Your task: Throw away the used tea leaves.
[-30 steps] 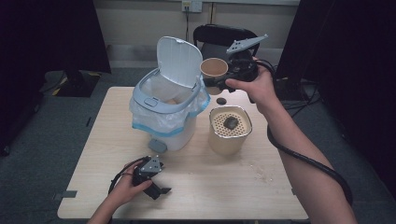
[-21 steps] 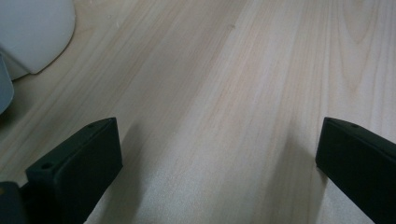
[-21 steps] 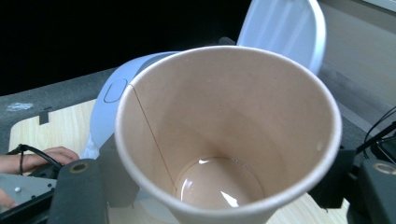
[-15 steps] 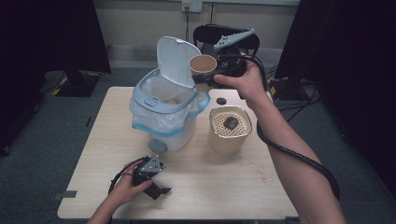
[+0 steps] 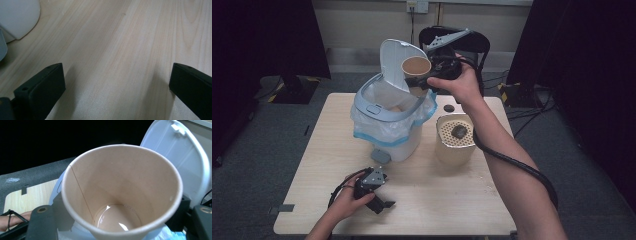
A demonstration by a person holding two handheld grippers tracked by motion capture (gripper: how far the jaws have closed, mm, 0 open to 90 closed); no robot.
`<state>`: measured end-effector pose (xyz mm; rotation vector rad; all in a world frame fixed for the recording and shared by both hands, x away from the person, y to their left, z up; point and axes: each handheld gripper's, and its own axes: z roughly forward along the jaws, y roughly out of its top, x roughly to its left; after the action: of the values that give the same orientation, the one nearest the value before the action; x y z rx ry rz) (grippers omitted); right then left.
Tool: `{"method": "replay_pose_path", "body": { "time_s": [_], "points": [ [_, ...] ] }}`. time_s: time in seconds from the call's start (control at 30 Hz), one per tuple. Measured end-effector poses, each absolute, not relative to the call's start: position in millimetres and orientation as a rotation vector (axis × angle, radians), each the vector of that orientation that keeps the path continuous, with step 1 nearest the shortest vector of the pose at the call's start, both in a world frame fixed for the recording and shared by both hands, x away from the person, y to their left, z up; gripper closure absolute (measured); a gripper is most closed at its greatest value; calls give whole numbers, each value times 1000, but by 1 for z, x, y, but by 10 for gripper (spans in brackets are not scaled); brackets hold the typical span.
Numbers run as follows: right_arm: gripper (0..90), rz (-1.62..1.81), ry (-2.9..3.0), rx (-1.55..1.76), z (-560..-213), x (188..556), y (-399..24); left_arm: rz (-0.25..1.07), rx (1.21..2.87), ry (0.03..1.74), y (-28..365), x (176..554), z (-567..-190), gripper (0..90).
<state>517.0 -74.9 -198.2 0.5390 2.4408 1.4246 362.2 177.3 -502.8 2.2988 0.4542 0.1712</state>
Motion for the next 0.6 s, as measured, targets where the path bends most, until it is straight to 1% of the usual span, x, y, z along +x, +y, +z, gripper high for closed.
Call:
{"method": "replay_pose_path", "body": {
  "time_s": [0.6],
  "points": [
    [268, 1430, 2457, 532, -214, 528, -46, 171, 2299, 454, 177, 362, -503, 0]
  ]
}}
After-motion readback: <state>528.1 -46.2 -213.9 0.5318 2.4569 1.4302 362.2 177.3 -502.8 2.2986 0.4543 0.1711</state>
